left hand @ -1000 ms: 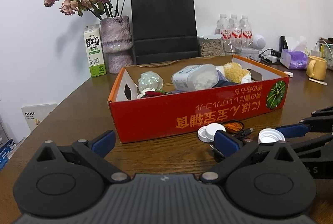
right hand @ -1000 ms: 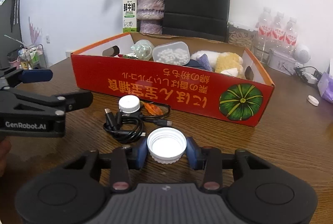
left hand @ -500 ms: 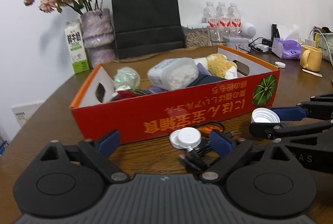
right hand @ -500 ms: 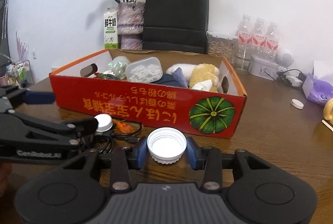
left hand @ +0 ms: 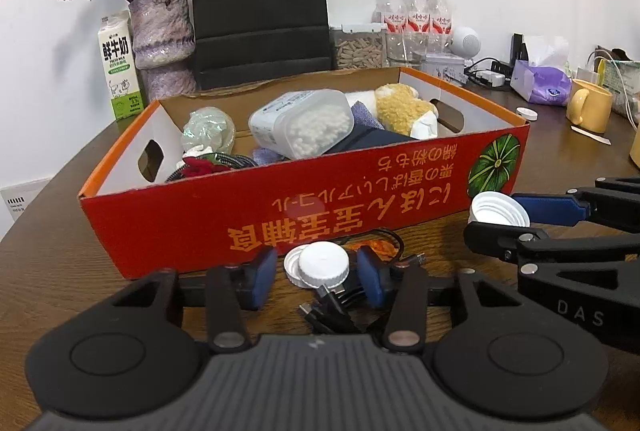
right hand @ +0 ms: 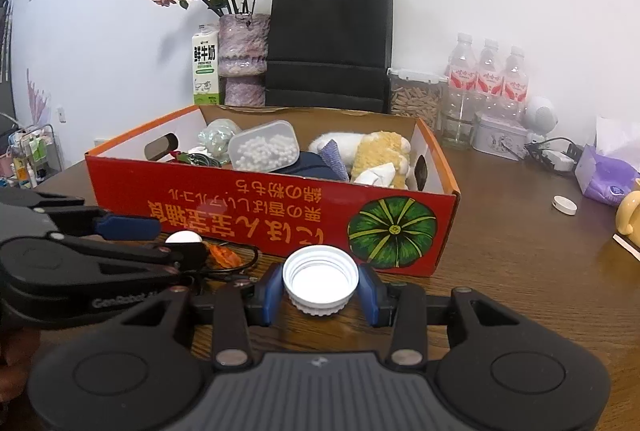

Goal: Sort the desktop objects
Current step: 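Grasp a small white cap with the left tool while the right tool holds the lid, then carry the white lid and cap into the box and release both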

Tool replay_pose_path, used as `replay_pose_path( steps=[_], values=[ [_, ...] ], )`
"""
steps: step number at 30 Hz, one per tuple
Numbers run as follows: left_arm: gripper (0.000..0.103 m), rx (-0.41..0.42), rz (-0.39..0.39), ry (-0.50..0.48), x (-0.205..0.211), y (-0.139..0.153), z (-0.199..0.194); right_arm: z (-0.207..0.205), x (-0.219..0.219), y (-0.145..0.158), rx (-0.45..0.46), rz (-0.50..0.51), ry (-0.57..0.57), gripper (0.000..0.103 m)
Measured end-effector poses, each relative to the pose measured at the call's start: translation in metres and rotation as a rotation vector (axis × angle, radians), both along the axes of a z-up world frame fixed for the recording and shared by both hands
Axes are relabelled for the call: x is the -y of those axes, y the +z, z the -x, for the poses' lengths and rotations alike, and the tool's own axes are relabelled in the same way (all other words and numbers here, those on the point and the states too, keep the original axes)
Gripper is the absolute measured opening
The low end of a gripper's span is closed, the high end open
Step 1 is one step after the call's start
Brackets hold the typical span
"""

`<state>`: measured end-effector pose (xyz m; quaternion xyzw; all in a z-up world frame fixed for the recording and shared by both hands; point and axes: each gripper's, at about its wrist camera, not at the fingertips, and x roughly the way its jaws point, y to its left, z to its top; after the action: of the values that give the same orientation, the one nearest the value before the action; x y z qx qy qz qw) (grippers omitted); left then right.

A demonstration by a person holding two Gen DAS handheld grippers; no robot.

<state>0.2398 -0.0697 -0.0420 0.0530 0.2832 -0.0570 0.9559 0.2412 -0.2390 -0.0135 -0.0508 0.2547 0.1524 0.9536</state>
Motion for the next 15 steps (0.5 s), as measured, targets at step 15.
replay_pose_path(
  steps=[15],
  values=[
    [0.029,0.015,0.042,0.017,-0.0031,0.0041,0.0040,0.0051,-0.0024,0.0004,0.017,0.006,0.002,0.039]
  ],
)
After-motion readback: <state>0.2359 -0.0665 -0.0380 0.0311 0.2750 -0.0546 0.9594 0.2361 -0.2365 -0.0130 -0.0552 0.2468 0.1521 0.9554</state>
